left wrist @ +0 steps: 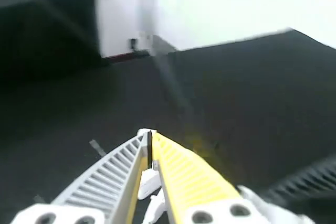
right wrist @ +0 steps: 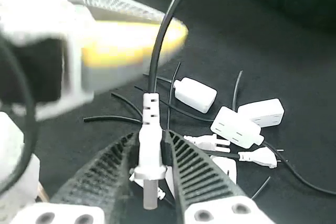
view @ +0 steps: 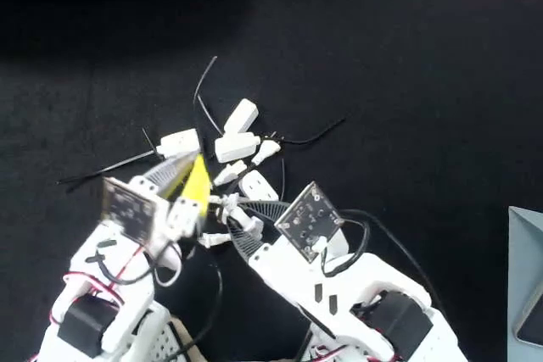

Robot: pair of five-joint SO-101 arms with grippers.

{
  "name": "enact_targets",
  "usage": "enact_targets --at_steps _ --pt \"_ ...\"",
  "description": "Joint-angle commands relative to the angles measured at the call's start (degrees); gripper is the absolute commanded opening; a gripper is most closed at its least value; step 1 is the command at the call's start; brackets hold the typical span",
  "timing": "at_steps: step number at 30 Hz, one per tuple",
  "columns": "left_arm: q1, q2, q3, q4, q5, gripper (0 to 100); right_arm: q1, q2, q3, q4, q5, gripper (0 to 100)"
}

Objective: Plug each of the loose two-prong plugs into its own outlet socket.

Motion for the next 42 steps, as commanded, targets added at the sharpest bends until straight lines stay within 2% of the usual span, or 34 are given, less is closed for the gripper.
enact_targets --at_steps 1,7,13,19,23,32,34,38,42 --pt "5.9 0.0 -2.3 -0.6 -4.4 3 -0.2 0.1 0.0 -0.9 0.7 1.1" --pt "13.2 0.0 -2.5 -0.7 -8.3 3 3.5 0.1 0.5 -0.9 2.5 1.1" --pt "18.1 0.0 -2.2 -0.6 -11.1 3 4.1 0.1 0.5 -0.8 2.5 1.1" --pt "18.9 0.1 -2.9 2.4 -13.5 3 4.2 0.1 1.9 -0.8 2.4 1.1" --pt "10.8 0.0 -5.1 5.8 -13.4 3 6.3 0.1 1.5 -0.8 2.3 1.1" --pt "-13.8 0.4 -7.2 13.3 -13.4 3 18.1 4.4 1.1 2.0 2.3 1.4" --pt "-16.6 0.4 -4.6 13.0 -14.6 3 20.0 7.3 0.2 2.0 2.3 1.4" --pt "-19.0 0.6 0.0 11.2 -22.8 3 21.0 11.7 -1.5 2.0 2.0 1.4" --pt "-22.5 6.0 1.3 8.2 -26.3 3 21.0 13.1 -1.5 1.8 1.9 1.4"
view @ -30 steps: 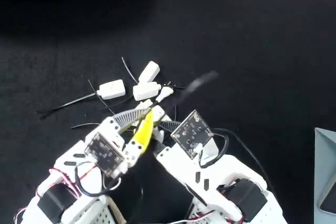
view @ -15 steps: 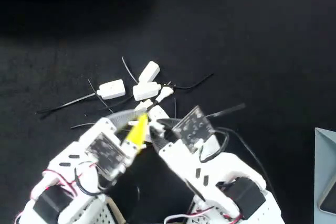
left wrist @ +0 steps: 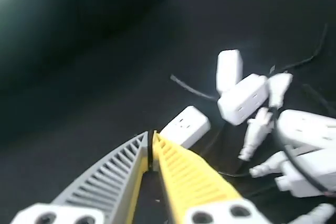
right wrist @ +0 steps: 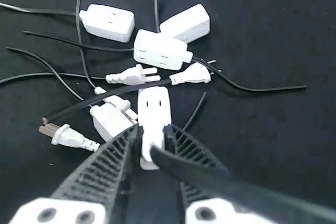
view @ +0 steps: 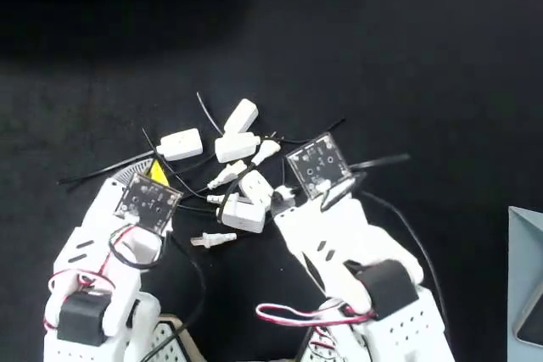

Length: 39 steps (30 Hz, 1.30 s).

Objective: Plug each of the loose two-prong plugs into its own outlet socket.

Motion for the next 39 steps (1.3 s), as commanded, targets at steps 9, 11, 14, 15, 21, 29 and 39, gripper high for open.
enact_targets --at_steps 9,11,14,15,21,29,39 --pt "-2.9 33.0 -15.6 -6.2 -3.0 5 0.7 0.8 -3.1 0.2 -0.2 1.4" --pt "-2.1 39.6 -19.3 -6.1 -2.9 12 0.7 0.8 -3.1 0.2 -0.2 1.4" --pt "-0.4 47.9 -23.2 -7.6 -2.6 25 0.7 0.8 -3.1 0.2 -0.2 1.3" --pt "0.4 50.3 -24.0 -8.8 -2.5 28 0.7 0.8 -3.1 0.2 -0.2 1.3" --pt "4.1 62.9 -26.6 -20.8 0.3 30 0.8 0.8 -3.1 0.2 -0.2 1.3" --pt "6.5 79.3 -30.5 -32.7 0.2 30 0.8 0.8 -3.0 0.3 -0.2 1.3" --pt "6.7 98.8 -42.0 -32.7 0.2 30 0.8 0.8 -3.0 0.3 -0.2 1.3"
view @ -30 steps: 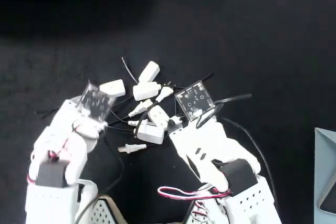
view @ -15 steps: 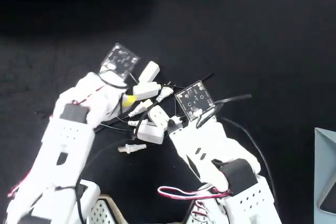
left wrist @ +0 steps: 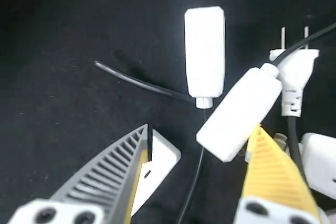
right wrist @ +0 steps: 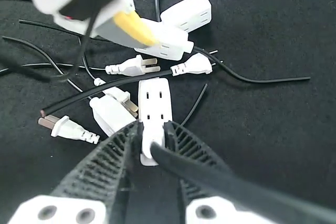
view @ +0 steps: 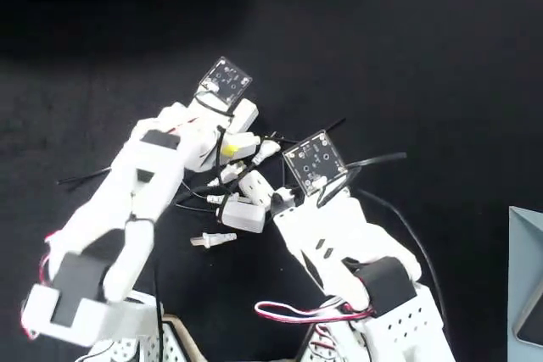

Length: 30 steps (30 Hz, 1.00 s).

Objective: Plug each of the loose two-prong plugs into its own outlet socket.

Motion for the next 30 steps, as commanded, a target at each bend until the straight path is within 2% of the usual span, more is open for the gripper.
enact_targets --at_steps 1,7,14,17,22,25,30 --pt "0.8 3.3 -5.2 -0.9 0.4 30 0.7 0.2 -2.9 0.3 -0.2 1.3" --pt "0.8 5.3 -5.8 -1.0 0.5 28 0.7 0.2 -2.9 0.3 -0.2 1.3" --pt "5.1 5.3 -5.3 -0.5 0.4 8 0.6 0.2 -1.9 0.3 -0.2 1.3" --pt "6.2 5.3 -4.7 -0.5 0.4 3 0.6 0.2 -1.8 0.3 -0.2 1.3" --pt "5.8 4.6 -3.8 -0.4 0.4 3 0.6 0.1 -2.2 0.3 -0.2 1.3" --pt "4.6 0.8 -3.7 3.3 0.4 3 0.6 0.1 -2.2 0.3 -0.2 1.3" --pt "3.0 -11.4 -3.6 14.4 0.4 3 0.6 0.1 -2.2 0.3 -0.2 1.3"
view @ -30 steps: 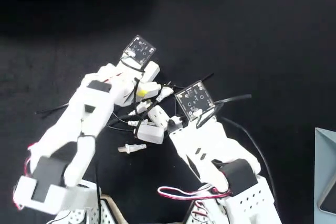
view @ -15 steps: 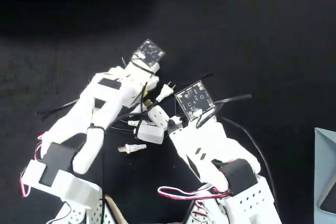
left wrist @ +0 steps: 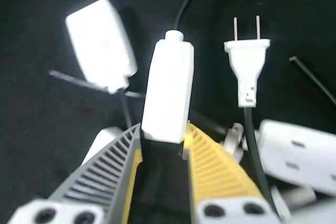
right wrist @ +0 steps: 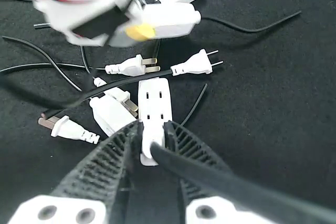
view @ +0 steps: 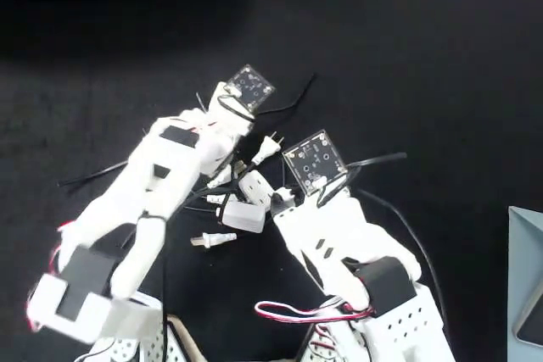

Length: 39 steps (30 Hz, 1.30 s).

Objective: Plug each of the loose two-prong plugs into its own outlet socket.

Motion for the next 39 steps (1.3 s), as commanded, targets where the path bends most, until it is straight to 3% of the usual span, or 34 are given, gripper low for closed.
enact_targets --at_steps 1,7,14,28,31,35,39 --pt "-2.0 -11.3 -0.7 8.3 0.4 3 0.6 0.1 -2.2 0.3 -0.2 1.3" --pt "-6.0 -26.2 -0.5 24.1 0.4 3 0.6 0.1 -2.2 0.3 -0.2 1.3" --pt "-6.2 -38.6 10.7 30.7 -2.5 3 0.6 0.1 -2.0 0.3 -0.2 1.3" --pt "-6.5 -50.4 31.7 30.6 -3.9 5 0.6 0.1 -1.8 1.1 -0.2 1.3" --pt "-8.5 -52.2 32.2 30.6 -3.5 16 0.6 0.1 -1.8 1.1 -0.2 1.3" --pt "-14.5 -54.9 33.1 26.8 4.2 33 0.6 0.1 -1.8 1.1 -0.2 1.3" --pt "-17.0 -55.4 38.2 18.1 3.5 32 0.6 0.1 -1.8 1.1 -0.2 1.3"
